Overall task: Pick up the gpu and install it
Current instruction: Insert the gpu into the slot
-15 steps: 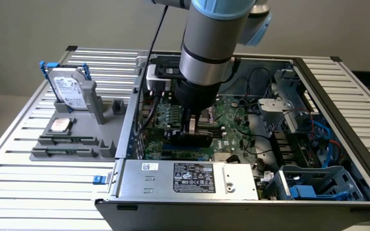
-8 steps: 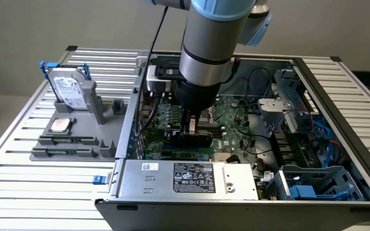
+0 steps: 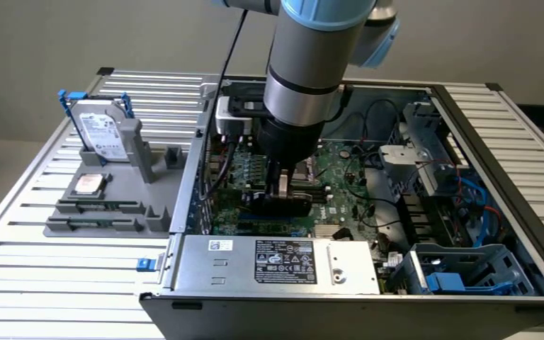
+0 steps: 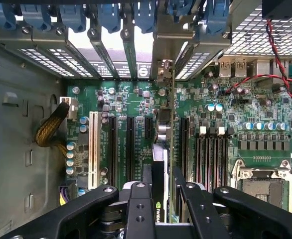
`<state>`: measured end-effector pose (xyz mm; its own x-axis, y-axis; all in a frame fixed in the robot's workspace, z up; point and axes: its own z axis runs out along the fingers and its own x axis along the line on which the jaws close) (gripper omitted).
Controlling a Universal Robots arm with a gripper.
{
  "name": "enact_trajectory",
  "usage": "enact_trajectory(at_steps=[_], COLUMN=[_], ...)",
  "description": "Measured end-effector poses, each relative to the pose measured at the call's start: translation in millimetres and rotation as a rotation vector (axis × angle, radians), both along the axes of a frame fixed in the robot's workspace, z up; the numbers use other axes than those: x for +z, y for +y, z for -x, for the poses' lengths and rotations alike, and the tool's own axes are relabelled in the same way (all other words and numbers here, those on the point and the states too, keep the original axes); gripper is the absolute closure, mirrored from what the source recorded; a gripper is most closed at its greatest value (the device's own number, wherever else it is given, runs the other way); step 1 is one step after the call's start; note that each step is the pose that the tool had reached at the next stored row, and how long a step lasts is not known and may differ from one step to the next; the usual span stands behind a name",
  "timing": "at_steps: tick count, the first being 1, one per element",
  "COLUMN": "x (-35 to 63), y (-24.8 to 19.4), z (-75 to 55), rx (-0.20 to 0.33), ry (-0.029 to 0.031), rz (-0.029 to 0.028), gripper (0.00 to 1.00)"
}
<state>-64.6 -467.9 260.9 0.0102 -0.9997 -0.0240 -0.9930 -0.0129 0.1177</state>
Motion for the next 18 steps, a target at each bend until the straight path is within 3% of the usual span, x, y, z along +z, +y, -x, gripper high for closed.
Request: enact_trajectory(at_steps=[13, 18], x=[-4.1, -5.0], y=[1.6, 2.0], z=[0.0, 0.1], rx=[0.018, 0.020], ry=[0.0004, 0.0042], rz=[0.0009, 0.0005], gripper=[0.74, 0.74])
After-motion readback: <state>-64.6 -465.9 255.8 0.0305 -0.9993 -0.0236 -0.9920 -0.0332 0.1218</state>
